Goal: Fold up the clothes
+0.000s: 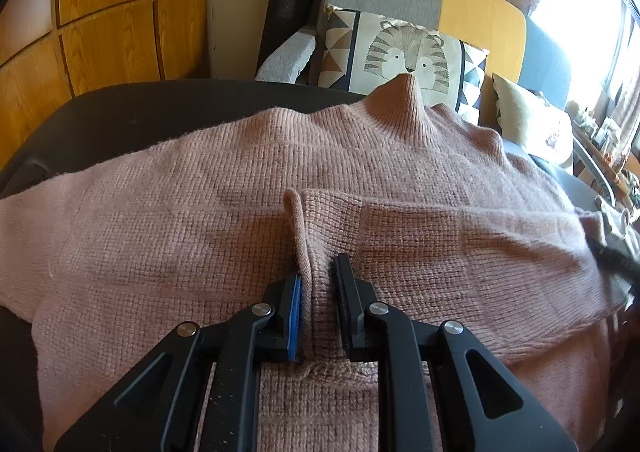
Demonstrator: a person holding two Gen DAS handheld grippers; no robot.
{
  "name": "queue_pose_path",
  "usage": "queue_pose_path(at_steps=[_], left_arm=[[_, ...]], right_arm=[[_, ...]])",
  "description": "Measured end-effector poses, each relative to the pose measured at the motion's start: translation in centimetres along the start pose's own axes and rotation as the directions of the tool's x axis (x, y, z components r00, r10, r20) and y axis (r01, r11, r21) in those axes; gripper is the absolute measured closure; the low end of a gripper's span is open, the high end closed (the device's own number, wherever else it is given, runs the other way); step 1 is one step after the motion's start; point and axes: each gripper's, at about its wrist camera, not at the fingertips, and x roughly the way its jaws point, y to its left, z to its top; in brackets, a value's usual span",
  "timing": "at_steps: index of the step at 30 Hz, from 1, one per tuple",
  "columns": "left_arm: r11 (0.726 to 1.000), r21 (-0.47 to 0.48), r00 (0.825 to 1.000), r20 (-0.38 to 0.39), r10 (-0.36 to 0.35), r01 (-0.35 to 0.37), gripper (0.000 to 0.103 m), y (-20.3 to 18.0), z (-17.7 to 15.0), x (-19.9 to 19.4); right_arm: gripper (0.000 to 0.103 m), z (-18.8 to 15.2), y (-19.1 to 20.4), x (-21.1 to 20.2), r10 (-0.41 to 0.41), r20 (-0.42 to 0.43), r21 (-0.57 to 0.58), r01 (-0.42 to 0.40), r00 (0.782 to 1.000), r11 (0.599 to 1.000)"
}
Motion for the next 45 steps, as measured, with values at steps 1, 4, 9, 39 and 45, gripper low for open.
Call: queue_pose_path(at_steps=[1, 4, 9, 39, 45], left_arm=[[1.000, -0.022, 1.000, 0.017, 0.000, 0.000, 0.086, 0.0, 0.2, -0.7], [0.995, -0.100, 0.988, 0.155, -0.016, 0.031, 0.086, -1.3, 0.8, -4.2], [0.971, 0.062, 0.972, 0.033, -0.233, 0.231, 0.086, -11.2, 2.0, -3.8], [0.968, 0.119, 0.975, -0.047, -0.216, 0.220, 0.094, -4.8, -1.2, 0.2], [0.969, 0.069, 0.971, -0.029, -0.237, 0.239, 0.094, -3.8, -2.1, -0.5]], right_arm=[[0.103, 0.0, -0.1, 0.0, 0.008, 0.001, 0.002, -0.008, 1.000, 1.000], [0.103, -0.1, -0.7, -0.2, 0.035, 0.007, 0.023, -0.036, 0.999, 0.999], [0.103, -0.1, -0.7, 0.0, 0.046, 0.015, 0.031, -0.046, 0.999, 0.998], [0.103, -0.2, -0.3, 0.4, 0.035, 0.032, 0.024, -0.036, 0.999, 0.999], [0.103, -0.2, -0.2, 0.3, 0.029, 0.034, 0.020, -0.030, 0.999, 0.999]])
